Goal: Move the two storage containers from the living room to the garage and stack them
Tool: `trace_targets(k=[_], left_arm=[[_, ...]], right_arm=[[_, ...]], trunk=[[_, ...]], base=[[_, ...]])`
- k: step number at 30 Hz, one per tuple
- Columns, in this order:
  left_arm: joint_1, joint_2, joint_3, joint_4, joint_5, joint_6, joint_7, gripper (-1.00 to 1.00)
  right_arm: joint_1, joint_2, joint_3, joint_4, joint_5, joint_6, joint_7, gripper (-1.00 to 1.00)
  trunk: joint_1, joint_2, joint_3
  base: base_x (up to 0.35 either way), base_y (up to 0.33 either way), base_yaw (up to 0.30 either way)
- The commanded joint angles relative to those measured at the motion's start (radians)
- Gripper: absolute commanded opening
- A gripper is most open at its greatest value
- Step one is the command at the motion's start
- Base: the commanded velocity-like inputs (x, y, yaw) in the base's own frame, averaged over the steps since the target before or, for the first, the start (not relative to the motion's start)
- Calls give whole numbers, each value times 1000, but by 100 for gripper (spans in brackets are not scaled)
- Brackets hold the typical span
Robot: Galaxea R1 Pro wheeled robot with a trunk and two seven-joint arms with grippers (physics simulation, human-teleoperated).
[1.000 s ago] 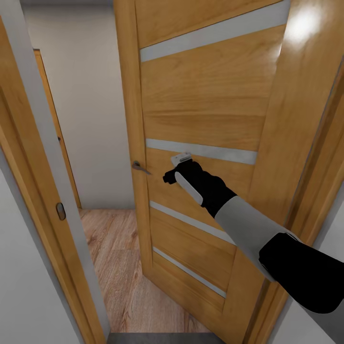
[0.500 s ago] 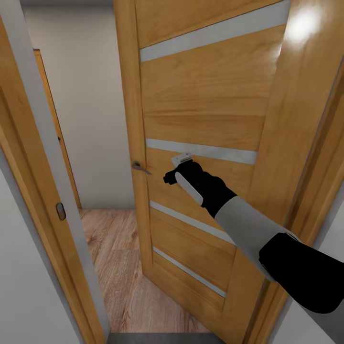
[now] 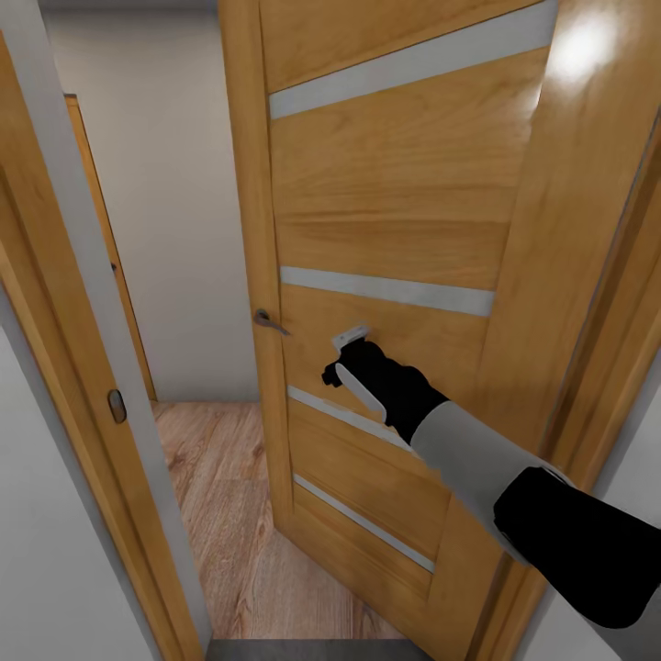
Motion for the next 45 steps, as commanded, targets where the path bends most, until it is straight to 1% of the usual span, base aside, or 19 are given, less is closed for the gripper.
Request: trace_targets(k=[1, 17, 18, 23, 27, 30, 33, 45], left_arm=[[0, 0, 1, 0, 1, -2, 1, 100], [0, 0, 1, 0, 1, -3, 1, 100], [0, 0, 0, 0, 1, -3, 1, 100], [0, 0, 0, 0, 1, -2, 1, 100], [0, 0, -1, 0, 1, -2, 1, 100], [0, 0, -1, 0, 1, -2, 1, 100], [0, 0, -1, 0, 1, -2, 1, 100], [0, 0, -1, 0, 1, -2, 1, 100]], right_arm=[[5, 0, 4, 0, -10, 2, -9, 100], [95, 0, 9, -5, -11, 3, -9, 100], [158, 0, 10, -9, -11, 3, -8, 100], [159, 0, 11, -18, -13, 15, -7, 100], [159, 0, 12, -40, -45, 19, -3, 100], [159, 0, 12, -70, -82, 27, -4, 100], [159, 0, 12, -83, -98, 39, -5, 100], [159, 0, 12, -89, -106, 46, -5, 100]], trunk=[[0, -1, -1], [0, -1, -1], [0, -1, -1], [0, -1, -1], [0, -1, -1], [0, -1, -1], [0, -1, -1], [0, -1, -1]], base=[[0, 0, 0], [0, 0, 0], [0, 0, 0], [0, 0, 0], [0, 0, 0], [0, 0, 0], [0, 0, 0], [0, 0, 0]])
